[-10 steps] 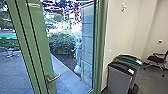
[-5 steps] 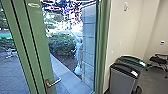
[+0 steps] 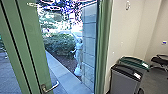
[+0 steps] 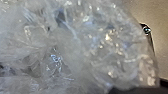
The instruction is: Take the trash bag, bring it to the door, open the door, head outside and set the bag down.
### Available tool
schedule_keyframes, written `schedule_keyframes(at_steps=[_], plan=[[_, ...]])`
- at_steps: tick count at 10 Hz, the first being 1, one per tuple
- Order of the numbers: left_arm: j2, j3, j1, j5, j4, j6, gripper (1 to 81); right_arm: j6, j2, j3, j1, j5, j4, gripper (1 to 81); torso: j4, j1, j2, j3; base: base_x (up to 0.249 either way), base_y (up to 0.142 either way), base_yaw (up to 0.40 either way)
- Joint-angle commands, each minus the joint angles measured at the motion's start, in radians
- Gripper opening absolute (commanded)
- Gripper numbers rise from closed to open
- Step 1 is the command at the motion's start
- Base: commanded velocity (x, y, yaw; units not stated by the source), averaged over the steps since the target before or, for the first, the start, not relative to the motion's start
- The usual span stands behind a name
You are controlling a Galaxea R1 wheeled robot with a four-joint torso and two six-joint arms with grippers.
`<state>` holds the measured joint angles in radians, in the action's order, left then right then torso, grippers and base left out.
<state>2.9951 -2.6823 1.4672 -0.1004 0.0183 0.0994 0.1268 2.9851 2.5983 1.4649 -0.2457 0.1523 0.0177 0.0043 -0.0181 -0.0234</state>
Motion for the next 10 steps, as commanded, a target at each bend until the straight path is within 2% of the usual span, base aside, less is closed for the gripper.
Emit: schedule_keyframes(at_steps=[1,3,7,8,10], plan=[[-0.004,0.002,-0.064,-0.056,0.005,-0.006,1.0,0.004,-0.001,-0.008,-0.065,-0.067,-0.002,81.1,0.000,0.000,0.000,0.000,0.112,0.000,0.000],[-0.004,0.002,-0.064,-0.056,0.005,-0.006,1.0,0.004,-0.001,-0.006,-0.065,-0.067,-0.002,81.1,0.000,0.000,0.000,0.000,0.096,0.000,0.000],[-0.004,0.002,-0.054,-0.038,0.008,-0.007,1.0,0.004,-0.001,-0.001,-0.062,-0.067,-0.002,81.1,0.000,0.000,0.000,0.000,0.000,0.000,0.000],[-0.004,0.002,-0.038,0.036,0.011,-0.007,1.0,0.004,0.001,-0.001,-0.060,-0.066,-0.008,81.1,0.000,0.000,0.000,0.000,0.000,0.000,0.000],[-0.002,0.002,-0.014,0.143,0.032,-0.006,1.0,0.002,0.004,0.005,-0.060,-0.066,-0.010,81.1,0.000,0.000,0.000,0.000,0.000,0.000,0.000]])
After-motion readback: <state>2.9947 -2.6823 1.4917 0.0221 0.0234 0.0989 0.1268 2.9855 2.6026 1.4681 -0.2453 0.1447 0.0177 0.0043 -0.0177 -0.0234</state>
